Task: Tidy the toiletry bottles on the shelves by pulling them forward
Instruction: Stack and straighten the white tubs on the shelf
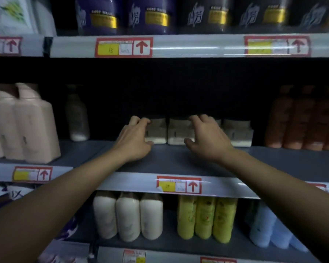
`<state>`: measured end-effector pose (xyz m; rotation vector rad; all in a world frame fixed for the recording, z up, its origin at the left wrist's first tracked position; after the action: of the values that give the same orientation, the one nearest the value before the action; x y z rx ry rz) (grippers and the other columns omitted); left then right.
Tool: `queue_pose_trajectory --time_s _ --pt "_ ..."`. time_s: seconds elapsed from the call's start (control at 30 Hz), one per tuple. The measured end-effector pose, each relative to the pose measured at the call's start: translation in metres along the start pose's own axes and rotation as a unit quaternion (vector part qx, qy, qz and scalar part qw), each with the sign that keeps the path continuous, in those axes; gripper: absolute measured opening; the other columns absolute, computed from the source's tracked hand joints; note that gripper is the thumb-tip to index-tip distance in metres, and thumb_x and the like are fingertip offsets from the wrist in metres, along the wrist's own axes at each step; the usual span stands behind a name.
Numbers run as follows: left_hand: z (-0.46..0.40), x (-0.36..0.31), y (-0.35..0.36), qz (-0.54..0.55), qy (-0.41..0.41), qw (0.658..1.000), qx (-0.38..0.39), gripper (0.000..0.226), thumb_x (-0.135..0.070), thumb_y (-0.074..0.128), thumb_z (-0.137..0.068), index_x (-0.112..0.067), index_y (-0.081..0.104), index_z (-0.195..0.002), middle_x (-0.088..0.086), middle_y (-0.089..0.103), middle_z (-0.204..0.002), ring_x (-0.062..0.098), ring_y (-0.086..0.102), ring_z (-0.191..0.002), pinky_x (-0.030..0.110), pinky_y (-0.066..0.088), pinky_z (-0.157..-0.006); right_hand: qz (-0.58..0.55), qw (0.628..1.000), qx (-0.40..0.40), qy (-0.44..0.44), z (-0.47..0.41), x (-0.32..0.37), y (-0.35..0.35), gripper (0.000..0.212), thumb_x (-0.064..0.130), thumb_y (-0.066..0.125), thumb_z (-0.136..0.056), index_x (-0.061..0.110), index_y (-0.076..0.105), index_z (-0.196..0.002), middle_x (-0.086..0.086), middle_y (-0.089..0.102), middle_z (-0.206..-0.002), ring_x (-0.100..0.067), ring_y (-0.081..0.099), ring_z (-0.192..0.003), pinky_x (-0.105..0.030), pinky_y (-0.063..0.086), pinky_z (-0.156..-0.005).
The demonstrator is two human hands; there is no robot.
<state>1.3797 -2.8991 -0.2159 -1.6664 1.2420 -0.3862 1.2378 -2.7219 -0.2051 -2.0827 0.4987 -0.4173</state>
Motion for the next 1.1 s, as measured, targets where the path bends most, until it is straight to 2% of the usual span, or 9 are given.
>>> queue_pose_trajectory --time_s 0.13,0.23,0.3,0.47,0.57,0.63,0.77,0.93,1.1 --pt "-0.045 0.009 0.011 -0.063 -0.052 0.994 0.069 0.044 -0.049 0.074 -0.092 -0.015 0.056 -0.113 0.016 0.059 -0.131 0.037 0.058 -0.123 0.036 0.049 -0.093 0.076 0.993 0.085 0.010 -0.042 0.008 0.011 0.063 0.054 0.067 -0.094 0.014 0.050 -0.140 -0.016 0.057 -0.141 -0.036 0.056 -0.129 -0.042 0.048 -0.098" --pt "-0.071 0.018 0.019 -0.081 -0.064 0.985 0.142 0.066 -0.064 0.066 -0.093 -0.008 0.064 -0.128 0.015 0.065 -0.132 0.034 0.061 -0.122 0.032 0.048 -0.089 0.096 0.983 0.157 0.014 -0.065 0.005 0.024 0.088 0.066 0.065 -0.091 0.017 0.034 -0.158 -0.014 0.042 -0.158 -0.035 0.043 -0.143 -0.040 0.040 -0.110" --pt "-0.079 0.026 0.028 -0.091 -0.079 0.977 0.178 0.070 -0.068 0.060 -0.095 -0.005 0.068 -0.125 0.015 0.066 -0.129 0.031 0.061 -0.114 0.030 0.044 -0.083 0.106 0.974 0.199 0.019 -0.073 0.001 0.034 0.084 0.068 0.062 -0.092 0.014 0.042 -0.153 -0.014 0.044 -0.157 -0.033 0.043 -0.144 -0.037 0.036 -0.113" --pt "-0.084 0.037 0.042 -0.062 -0.078 0.985 0.138 0.065 -0.061 0.064 -0.096 -0.004 0.069 -0.127 0.018 0.067 -0.130 0.034 0.062 -0.119 0.032 0.051 -0.095 0.098 0.985 0.141 -0.009 -0.071 -0.003 0.043 0.090 0.064 0.068 -0.091 0.017 0.030 -0.158 -0.016 0.036 -0.161 -0.035 0.036 -0.147 -0.038 0.033 -0.117" --pt "-0.084 0.038 0.041 -0.043 -0.070 0.989 0.122 0.064 -0.059 0.069 -0.094 -0.007 0.068 -0.130 0.017 0.067 -0.131 0.034 0.062 -0.120 0.035 0.051 -0.099 0.083 0.987 0.140 -0.003 -0.069 -0.002 0.042 0.081 0.062 0.070 -0.090 0.016 0.042 -0.151 -0.016 0.044 -0.155 -0.035 0.042 -0.142 -0.037 0.038 -0.111" --pt "-0.081 0.039 0.039 -0.044 -0.063 0.991 0.107 0.063 -0.059 0.072 -0.091 -0.009 0.067 -0.128 0.015 0.069 -0.127 0.033 0.064 -0.116 0.035 0.052 -0.095 0.081 0.988 0.131 -0.009 -0.066 0.001 0.039 0.081 0.061 0.072 -0.089 0.016 0.044 -0.150 -0.015 0.047 -0.152 -0.034 0.046 -0.139 -0.037 0.041 -0.107" --pt "-0.066 0.038 0.028 -0.037 -0.053 0.995 0.071 0.041 -0.050 0.081 -0.087 -0.016 0.060 -0.100 0.008 0.065 -0.106 0.028 0.061 -0.097 0.031 0.044 -0.078 0.087 0.990 0.111 -0.018 -0.055 0.012 0.031 0.084 0.063 0.077 -0.083 0.020 0.045 -0.147 -0.013 0.053 -0.147 -0.034 0.053 -0.133 -0.037 0.046 -0.101" --pt "-0.039 0.042 0.011 -0.010 -0.027 0.999 0.038 0.056 -0.044 0.088 -0.079 -0.021 0.065 -0.125 0.011 0.063 -0.130 0.031 0.060 -0.121 0.035 0.048 -0.098 0.093 0.991 0.091 -0.034 -0.041 0.028 0.027 0.074 0.065 0.079 -0.079 0.019 0.054 -0.132 -0.012 0.065 -0.129 -0.033 0.063 -0.117 -0.040 0.052 -0.090" --pt "-0.013 0.043 -0.004 0.010 0.014 1.000 0.019 0.073 -0.034 0.088 -0.080 -0.032 0.052 -0.145 -0.006 0.052 -0.119 0.024 0.054 -0.126 0.034 0.041 -0.101 0.082 0.993 0.071 -0.052 -0.026 0.043 0.021 0.088 0.064 0.081 -0.076 0.024 0.042 -0.144 -0.011 0.054 -0.139 -0.032 0.051 -0.128 -0.047 0.052 -0.098"
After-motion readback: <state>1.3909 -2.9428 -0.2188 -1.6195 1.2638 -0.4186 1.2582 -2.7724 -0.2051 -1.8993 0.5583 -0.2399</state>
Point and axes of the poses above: each hand's wrist, its own z-axis away from the middle knuckle, its own y-axis out of the palm, x = y × z, the point moved 2 cm from there along -z, towards the middle knuckle
